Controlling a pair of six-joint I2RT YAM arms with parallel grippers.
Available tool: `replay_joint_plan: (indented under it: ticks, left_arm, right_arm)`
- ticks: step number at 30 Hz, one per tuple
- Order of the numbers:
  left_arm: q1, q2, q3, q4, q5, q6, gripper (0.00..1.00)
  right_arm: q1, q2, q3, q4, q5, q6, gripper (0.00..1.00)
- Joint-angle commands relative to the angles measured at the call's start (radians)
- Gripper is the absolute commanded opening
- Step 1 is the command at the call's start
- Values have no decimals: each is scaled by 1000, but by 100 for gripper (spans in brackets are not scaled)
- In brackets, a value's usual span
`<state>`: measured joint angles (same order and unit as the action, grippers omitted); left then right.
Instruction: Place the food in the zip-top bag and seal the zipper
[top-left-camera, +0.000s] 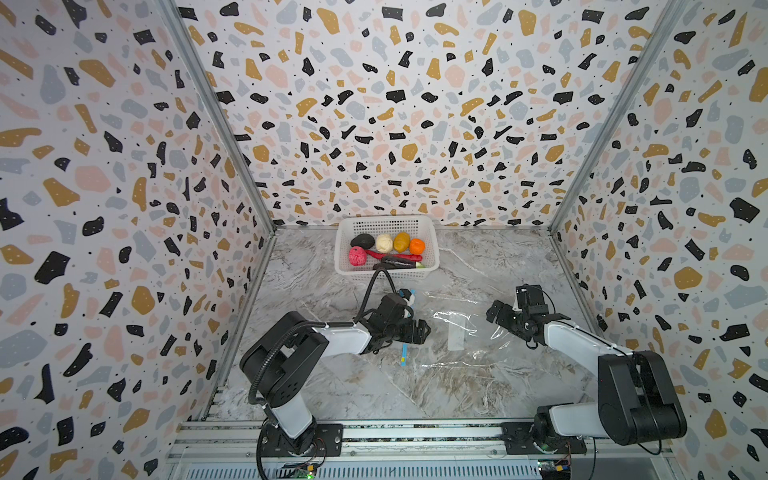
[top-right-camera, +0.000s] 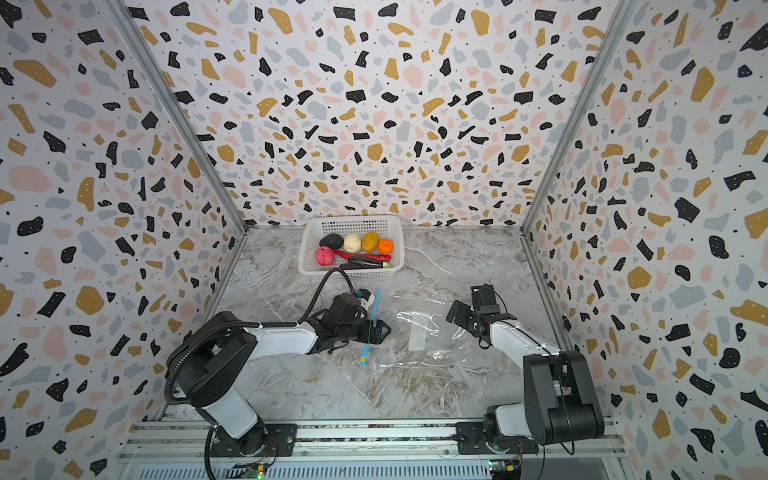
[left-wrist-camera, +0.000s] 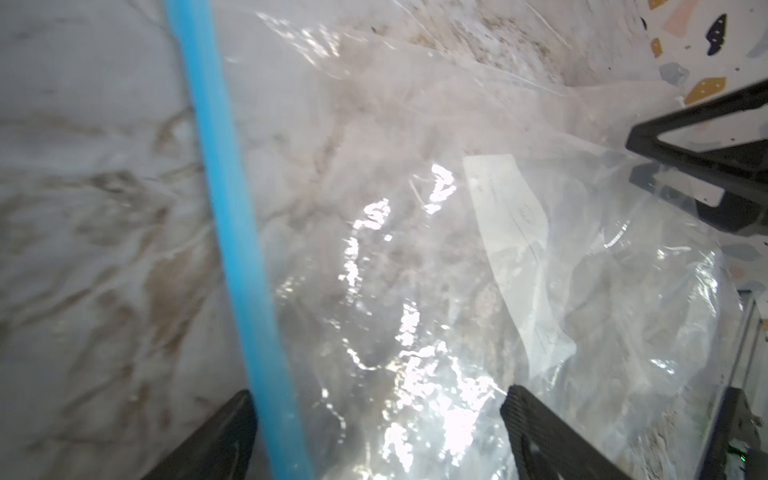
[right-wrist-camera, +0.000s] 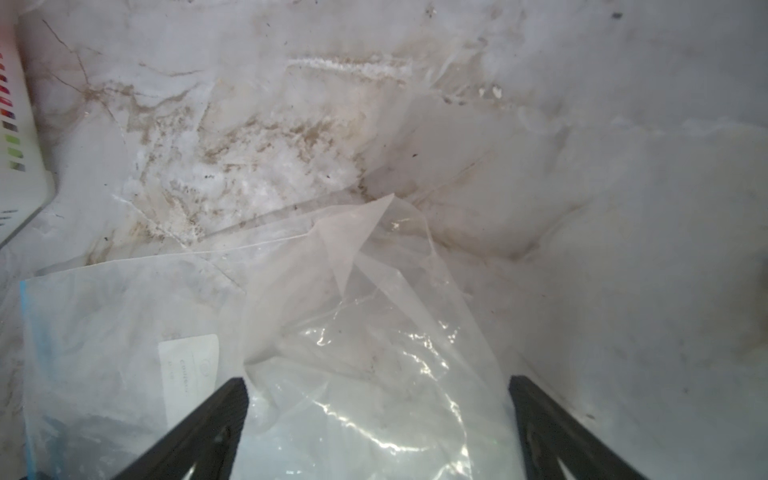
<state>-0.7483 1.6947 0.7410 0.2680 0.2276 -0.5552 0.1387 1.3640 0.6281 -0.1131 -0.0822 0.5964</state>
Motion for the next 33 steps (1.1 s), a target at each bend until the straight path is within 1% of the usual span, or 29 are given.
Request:
replay_joint_plan:
  ticks: [1, 5, 7, 9, 11, 14, 16, 18, 19, 21, 23, 25, 27, 28, 30, 33]
  left_arm:
    - [-30, 30, -57, 17, 51, -41, 92]
    - [-60, -1, -76, 21, 45, -56, 90]
    - [-72, -18, -82, 16, 34, -63, 90]
    - [-72, -48, -100, 12, 16, -75, 89]
    - [-67, -97, -123, 1, -34, -84, 89]
    - [-34, -172, -157, 13, -73, -110, 89]
    - [-9, -202, -168, 14, -77, -120, 89]
    - [14, -231, -187, 19, -82, -135, 89]
    - [28, -249, -206, 23, -88, -143, 89]
    - [64, -295, -244, 16, -93, -153, 88]
    - [125, -348, -279, -33, -98, -140, 89]
    - [194, -401, -313, -86, -101, -128, 89]
    - [249, -436, -342, -107, -101, -137, 88]
    - [272, -446, -347, -124, -100, -138, 87]
    - [298, -451, -347, -156, -102, -134, 86]
    - [336, -466, -364, -182, -104, -122, 86]
  right_arm:
    - [1, -8, 59, -5, -23, -53, 100]
    - [-2, 29, 108, -42, -6, -84, 100]
    - [-2, 38, 142, -83, 43, -106, 100]
    - [0, 37, 197, -161, 122, -137, 100]
    - [13, 23, 236, -221, 190, -154, 100]
    - [40, 5, 293, -302, 313, -161, 100]
    - [55, 10, 333, -346, 373, -168, 100]
    - [124, 19, 380, -394, 459, -160, 98]
    - [177, 27, 405, -418, 505, -146, 98]
    - [294, 56, 450, -463, 549, -105, 97]
    - [429, 109, 503, -535, 591, -48, 96]
    - [540, 175, 564, -596, 635, 0, 95]
    - [621, 248, 638, -639, 654, 31, 94]
    - [659, 291, 677, -655, 660, 40, 90]
    - [721, 362, 743, -679, 652, 66, 90]
    - [798, 460, 816, -687, 651, 72, 90]
